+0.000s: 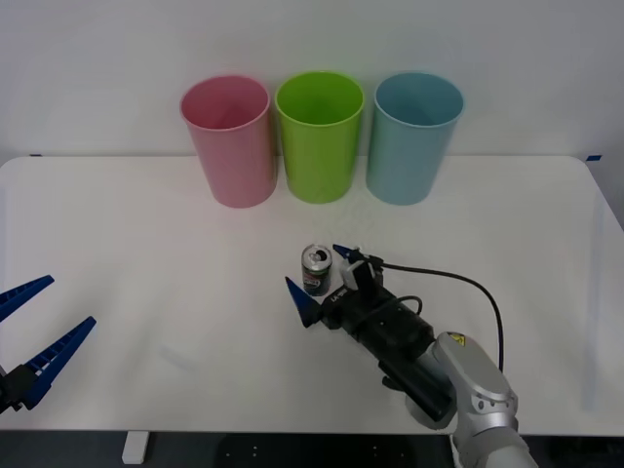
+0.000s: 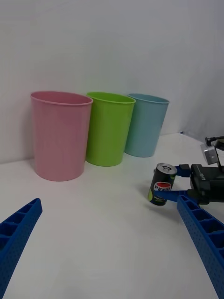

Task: Grasp the object on the table and drop it into the matching bin: aluminum can to the light blue bin, PET bottle to the pink bin.

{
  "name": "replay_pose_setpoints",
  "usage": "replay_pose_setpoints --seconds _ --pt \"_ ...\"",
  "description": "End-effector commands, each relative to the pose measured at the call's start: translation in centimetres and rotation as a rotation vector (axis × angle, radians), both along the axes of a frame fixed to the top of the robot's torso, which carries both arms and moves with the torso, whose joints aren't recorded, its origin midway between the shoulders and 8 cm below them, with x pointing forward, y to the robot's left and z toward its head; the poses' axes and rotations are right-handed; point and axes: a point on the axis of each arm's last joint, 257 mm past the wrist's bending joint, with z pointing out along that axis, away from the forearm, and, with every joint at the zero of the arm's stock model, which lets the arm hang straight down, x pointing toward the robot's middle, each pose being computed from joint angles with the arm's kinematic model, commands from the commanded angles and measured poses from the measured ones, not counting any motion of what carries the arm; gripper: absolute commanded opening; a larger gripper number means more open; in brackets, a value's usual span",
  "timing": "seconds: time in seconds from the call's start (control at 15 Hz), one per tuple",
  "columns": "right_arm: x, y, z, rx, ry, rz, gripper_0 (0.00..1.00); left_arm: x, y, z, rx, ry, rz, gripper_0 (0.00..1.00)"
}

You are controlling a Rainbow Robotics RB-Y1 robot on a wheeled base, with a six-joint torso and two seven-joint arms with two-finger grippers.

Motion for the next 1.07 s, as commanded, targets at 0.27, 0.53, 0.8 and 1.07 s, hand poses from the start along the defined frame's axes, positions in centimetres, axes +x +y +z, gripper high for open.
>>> replay_pose_setpoints --seconds 0.27,0.53,0.8,1.07 --pt "0.10 0.60 -0.11 -0.013 0.002 -0.008 0.97 0.00 0.00 0.00 0.000 0.000 0.000 1.00" --pt "0.11 0.56 -0.20 -0.022 -0.001 -0.009 0.02 0.00 0.00 0.00 0.000 0.000 0.000 1.00" --pt "0.06 0.66 -0.19 -0.023 -0.003 -0.006 0.00 0.00 0.00 0.00 0.000 0.000 0.000 1.00" --pt "0.12 0.74 0.03 -0.014 -0.001 -0.003 0.00 0.00 0.00 0.00 0.000 0.000 0.000 1.00"
